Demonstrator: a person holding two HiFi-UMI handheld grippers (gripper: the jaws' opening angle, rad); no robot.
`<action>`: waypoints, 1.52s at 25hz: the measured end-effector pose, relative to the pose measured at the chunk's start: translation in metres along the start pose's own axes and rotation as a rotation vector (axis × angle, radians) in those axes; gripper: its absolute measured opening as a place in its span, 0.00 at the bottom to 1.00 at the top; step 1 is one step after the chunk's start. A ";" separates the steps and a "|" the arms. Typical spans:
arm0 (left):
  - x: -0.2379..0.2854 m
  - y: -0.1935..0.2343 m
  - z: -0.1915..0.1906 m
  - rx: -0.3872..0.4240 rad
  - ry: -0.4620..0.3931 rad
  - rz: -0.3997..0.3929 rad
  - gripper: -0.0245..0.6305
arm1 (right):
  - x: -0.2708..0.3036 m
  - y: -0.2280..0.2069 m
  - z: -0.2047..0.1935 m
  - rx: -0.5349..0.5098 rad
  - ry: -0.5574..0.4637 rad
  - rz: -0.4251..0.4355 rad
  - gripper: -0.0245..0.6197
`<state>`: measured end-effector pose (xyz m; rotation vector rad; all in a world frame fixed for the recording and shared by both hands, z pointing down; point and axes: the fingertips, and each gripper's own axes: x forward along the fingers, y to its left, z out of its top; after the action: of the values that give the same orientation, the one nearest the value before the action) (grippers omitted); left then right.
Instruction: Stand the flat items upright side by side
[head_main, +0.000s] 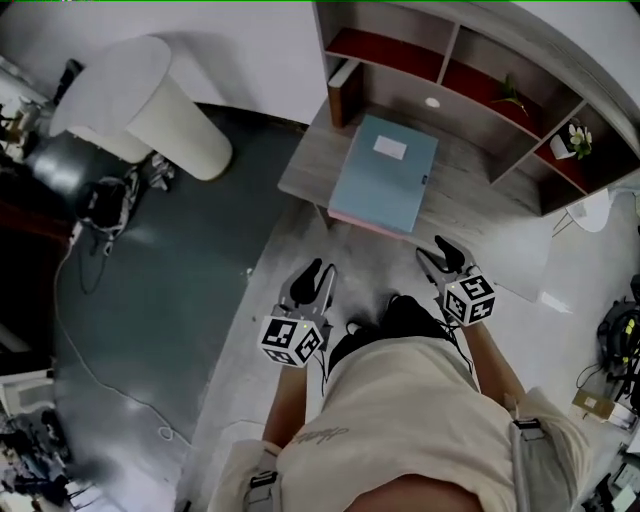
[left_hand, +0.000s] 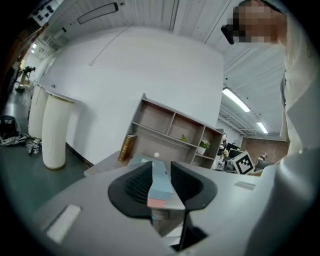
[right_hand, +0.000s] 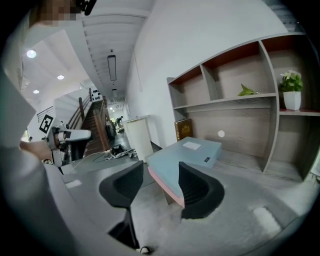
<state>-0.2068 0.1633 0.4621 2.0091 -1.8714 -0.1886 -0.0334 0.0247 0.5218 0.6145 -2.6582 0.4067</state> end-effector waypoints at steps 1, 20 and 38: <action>0.006 0.004 0.000 0.001 0.012 -0.009 0.22 | 0.004 -0.004 -0.001 0.010 0.000 -0.012 0.37; 0.210 0.053 0.069 0.106 0.174 -0.145 0.25 | 0.130 -0.139 0.013 0.216 -0.008 -0.100 0.37; 0.273 0.099 0.049 0.216 0.328 -0.256 0.26 | 0.135 -0.154 0.000 0.322 0.035 -0.248 0.37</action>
<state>-0.2889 -0.1172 0.4980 2.2580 -1.4833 0.2717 -0.0737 -0.1564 0.6088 1.0098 -2.4589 0.7696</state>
